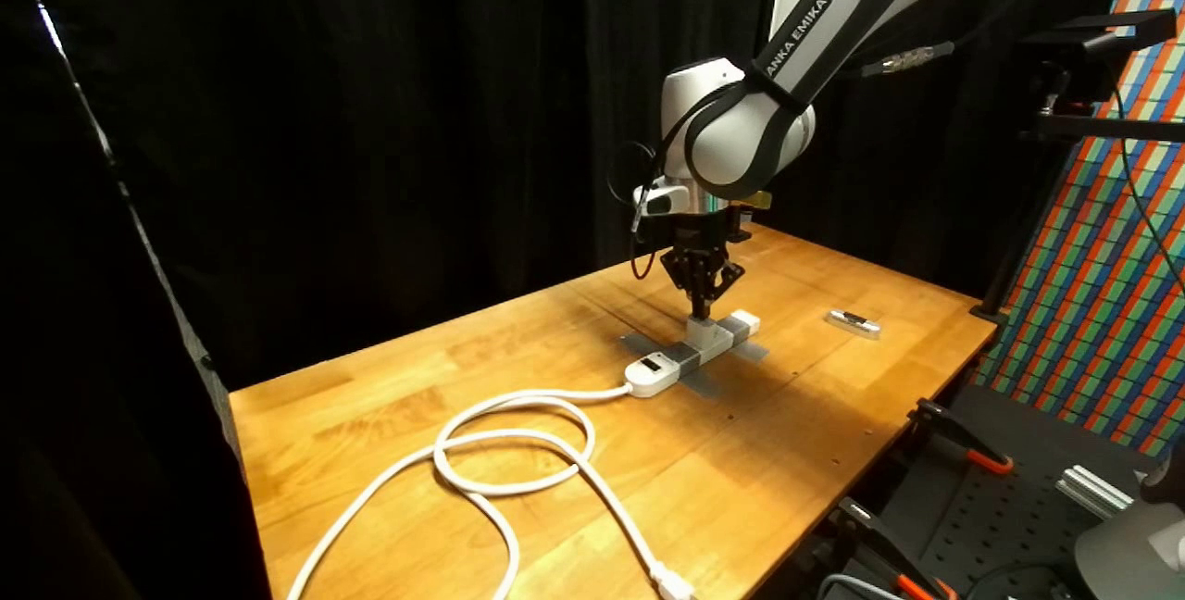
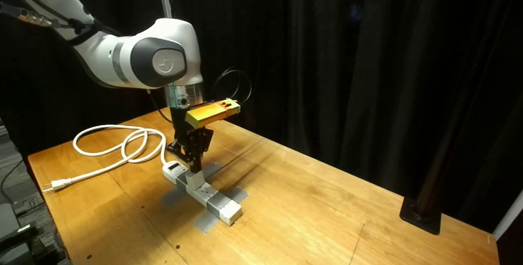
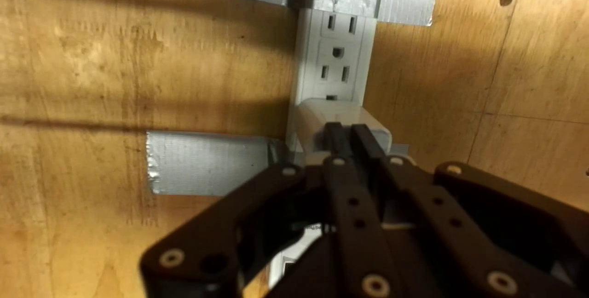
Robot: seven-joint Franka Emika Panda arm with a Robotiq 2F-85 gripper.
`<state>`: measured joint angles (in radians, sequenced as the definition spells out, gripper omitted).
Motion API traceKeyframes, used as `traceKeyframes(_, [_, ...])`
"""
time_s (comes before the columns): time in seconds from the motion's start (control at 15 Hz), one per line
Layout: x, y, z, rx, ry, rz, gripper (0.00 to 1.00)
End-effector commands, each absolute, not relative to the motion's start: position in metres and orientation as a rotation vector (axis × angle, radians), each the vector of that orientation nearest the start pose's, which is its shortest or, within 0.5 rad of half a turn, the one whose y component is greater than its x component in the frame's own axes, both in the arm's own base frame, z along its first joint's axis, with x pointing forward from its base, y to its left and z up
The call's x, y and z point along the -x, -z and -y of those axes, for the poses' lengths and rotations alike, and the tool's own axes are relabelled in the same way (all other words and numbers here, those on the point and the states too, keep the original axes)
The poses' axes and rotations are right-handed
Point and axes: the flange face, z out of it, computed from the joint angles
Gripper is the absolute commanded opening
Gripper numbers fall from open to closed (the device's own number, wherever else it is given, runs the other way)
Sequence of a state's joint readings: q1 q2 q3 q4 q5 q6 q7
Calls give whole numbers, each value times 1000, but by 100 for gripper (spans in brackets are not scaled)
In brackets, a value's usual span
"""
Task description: Plug the charger head in the middle of the adapter
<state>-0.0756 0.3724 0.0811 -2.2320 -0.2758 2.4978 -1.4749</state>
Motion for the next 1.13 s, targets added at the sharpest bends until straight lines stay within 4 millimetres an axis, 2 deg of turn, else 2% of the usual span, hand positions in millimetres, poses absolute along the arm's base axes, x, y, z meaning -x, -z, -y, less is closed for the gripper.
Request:
traceKeyframes(0.0, [-521,-162,-9,-2067,335,-2411,37])
traceKeyframes(0.27, [-526,-199,-11,-2048,334,-2395,66])
traceKeyframes(0.53, [-523,-247,-24,-1990,346,-2416,96])
traceKeyframes(0.67, [-519,-280,-29,-1978,331,-2469,100])
traceKeyframes(0.87, [-513,-321,-15,-1979,331,-2633,100])
traceKeyframes(1.0, [-509,-335,11,-2020,280,-2710,100])
traceKeyframes(1.07, [-512,-319,-10,-2014,342,-2634,100])
